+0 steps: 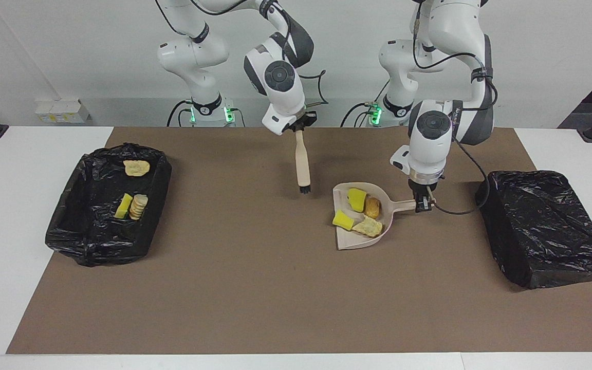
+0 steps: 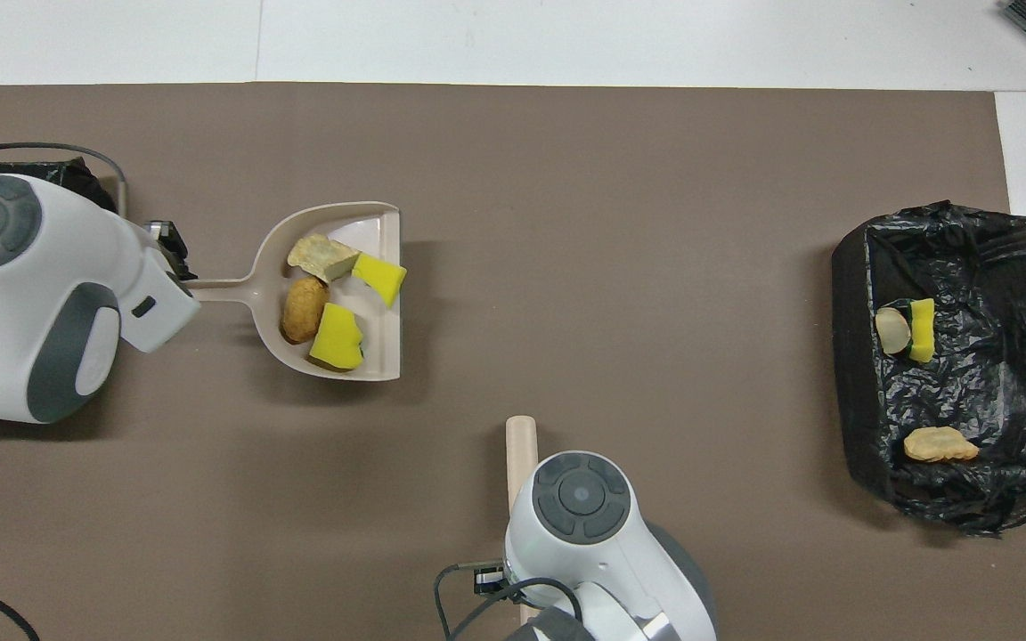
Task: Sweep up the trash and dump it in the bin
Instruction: 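Tip the dustpan into the bin nearest the left gripper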
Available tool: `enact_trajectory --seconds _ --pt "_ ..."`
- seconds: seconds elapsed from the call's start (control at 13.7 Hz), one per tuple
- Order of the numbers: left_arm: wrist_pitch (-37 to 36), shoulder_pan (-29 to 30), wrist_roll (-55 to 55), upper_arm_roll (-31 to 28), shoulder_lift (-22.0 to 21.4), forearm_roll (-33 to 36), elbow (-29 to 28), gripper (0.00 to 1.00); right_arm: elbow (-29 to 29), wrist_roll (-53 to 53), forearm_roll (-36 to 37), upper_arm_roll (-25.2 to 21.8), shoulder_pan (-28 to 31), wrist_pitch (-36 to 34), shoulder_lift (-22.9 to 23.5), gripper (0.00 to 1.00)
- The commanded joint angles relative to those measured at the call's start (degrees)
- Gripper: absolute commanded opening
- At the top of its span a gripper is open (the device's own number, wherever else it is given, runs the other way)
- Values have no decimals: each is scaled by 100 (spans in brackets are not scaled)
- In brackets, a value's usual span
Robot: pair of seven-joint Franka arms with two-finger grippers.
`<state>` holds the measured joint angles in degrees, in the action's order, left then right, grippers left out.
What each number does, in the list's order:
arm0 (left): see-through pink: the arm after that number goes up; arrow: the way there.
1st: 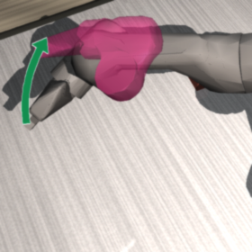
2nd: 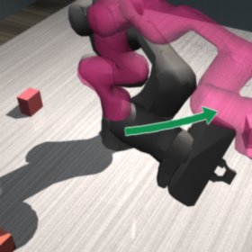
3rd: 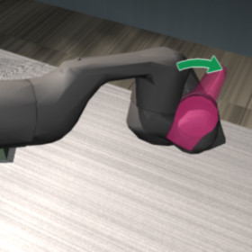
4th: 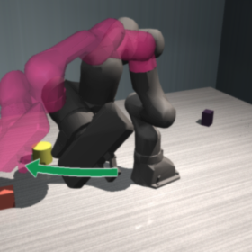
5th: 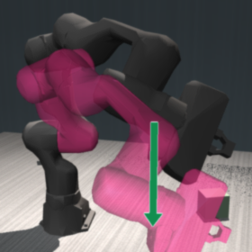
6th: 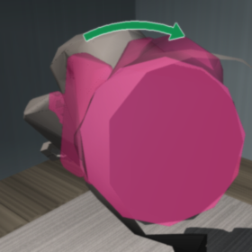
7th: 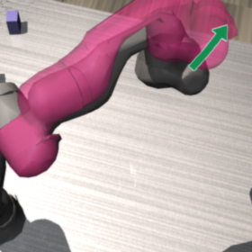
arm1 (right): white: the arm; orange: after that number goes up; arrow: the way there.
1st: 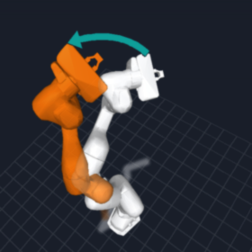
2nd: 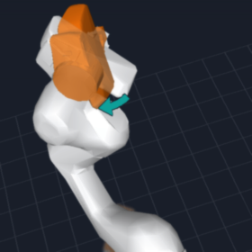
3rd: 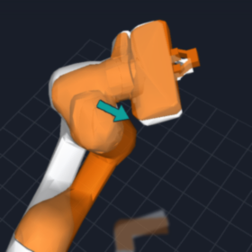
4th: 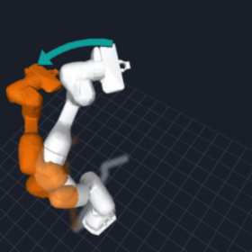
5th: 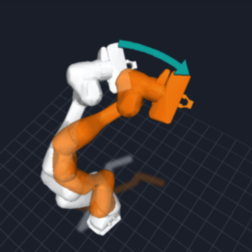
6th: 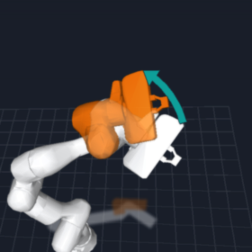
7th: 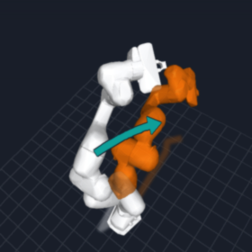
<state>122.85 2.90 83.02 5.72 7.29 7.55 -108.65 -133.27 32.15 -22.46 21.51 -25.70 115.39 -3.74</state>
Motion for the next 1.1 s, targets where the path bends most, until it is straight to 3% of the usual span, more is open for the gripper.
enact_trajectory --seconds 0.0,0.37,0.66,0.88,1.02 --pt "-348 560 468 69 123 -166 623 0 -296 -165 57 11 22 368 -277 0" --pt "-763 1597 1449 52 658 -254 1880 0 -419 -305 22 2 83 835 -137 0" --pt "-1043 2591 2085 69 1483 -281 3083 0 -349 -367 22 2 83 906 31 0" --pt "-939 2829 2699 -19 2168 -184 4015 0 -349 -411 31 2 83 968 119 0" --pt "-825 2847 3035 -27 2312 419 4273 0 -349 -394 22 2 92 1038 154 3"
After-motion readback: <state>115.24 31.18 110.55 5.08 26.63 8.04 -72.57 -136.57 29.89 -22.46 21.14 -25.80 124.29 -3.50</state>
